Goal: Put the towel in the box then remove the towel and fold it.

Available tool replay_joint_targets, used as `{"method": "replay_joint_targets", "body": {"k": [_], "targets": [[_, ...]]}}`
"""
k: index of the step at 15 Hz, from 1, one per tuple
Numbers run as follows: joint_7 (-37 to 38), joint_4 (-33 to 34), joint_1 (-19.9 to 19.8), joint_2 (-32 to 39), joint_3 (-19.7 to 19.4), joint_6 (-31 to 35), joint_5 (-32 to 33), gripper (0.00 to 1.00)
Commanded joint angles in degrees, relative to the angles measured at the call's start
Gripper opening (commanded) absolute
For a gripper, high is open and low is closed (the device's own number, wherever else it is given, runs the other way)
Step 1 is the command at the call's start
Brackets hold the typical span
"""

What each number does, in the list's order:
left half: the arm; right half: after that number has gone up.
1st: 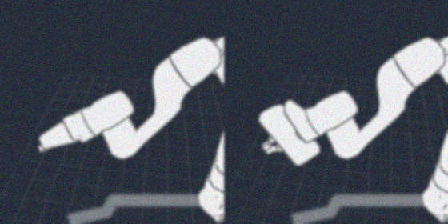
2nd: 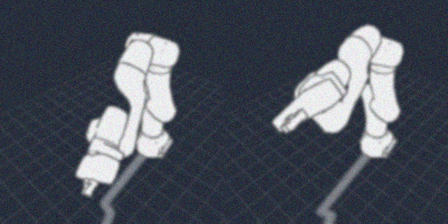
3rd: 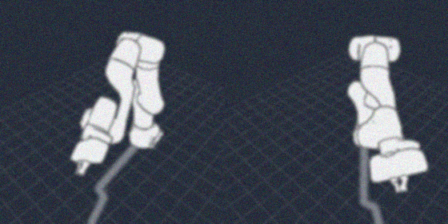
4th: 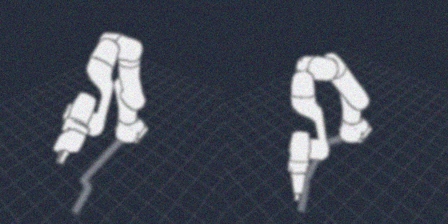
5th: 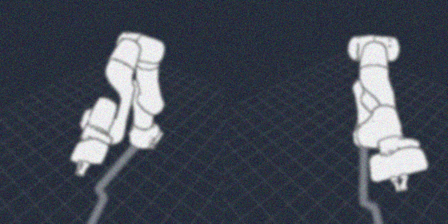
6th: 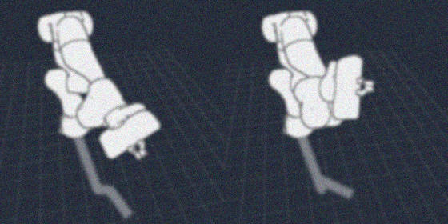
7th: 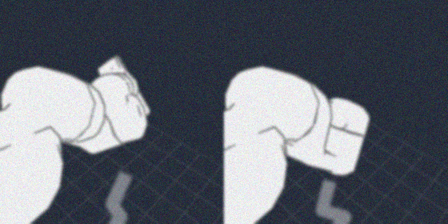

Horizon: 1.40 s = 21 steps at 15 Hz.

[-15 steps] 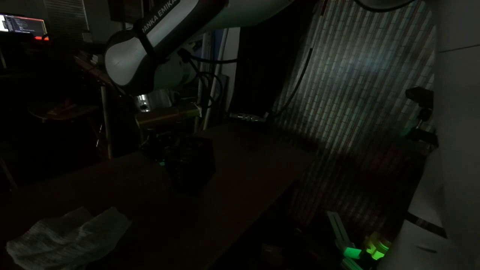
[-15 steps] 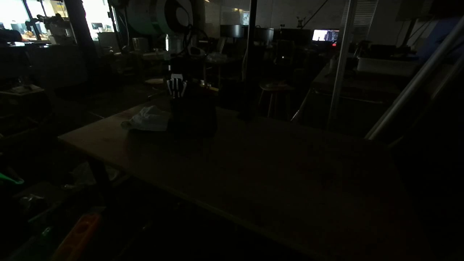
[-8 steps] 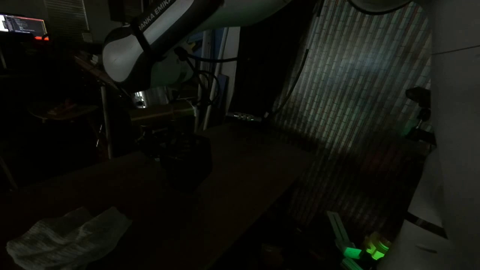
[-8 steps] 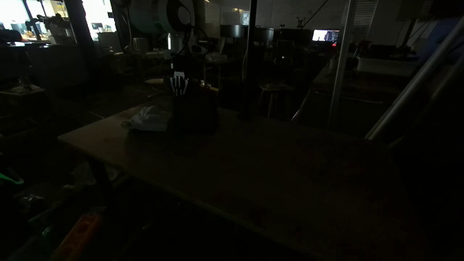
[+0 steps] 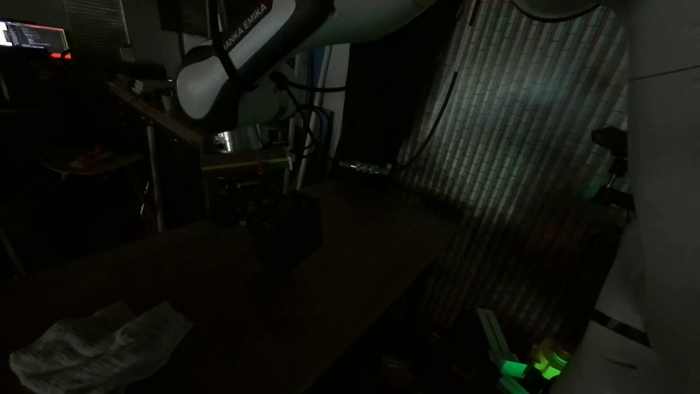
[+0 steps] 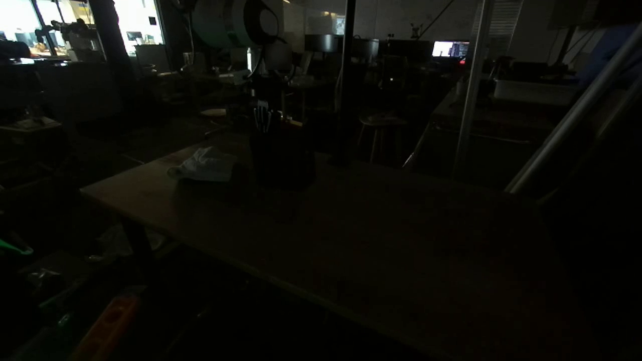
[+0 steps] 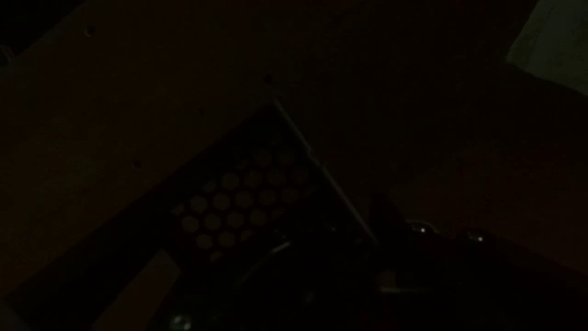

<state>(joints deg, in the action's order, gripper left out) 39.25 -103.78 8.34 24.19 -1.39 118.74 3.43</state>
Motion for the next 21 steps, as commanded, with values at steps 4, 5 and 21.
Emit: {"method": "replay_joint_targets", "body": {"k": [4,5,21], "targets": [[0.9,-0.2,-1.9,1.3,-0.1,6.7,-5.3,0.05],[0.6,-0.1,-2.0,1.7,-0.1,7.5,-5.8,0.05],[-1.4,0.8,-1.2,4.5,-0.3,9.3,-6.4,0.84]]}}
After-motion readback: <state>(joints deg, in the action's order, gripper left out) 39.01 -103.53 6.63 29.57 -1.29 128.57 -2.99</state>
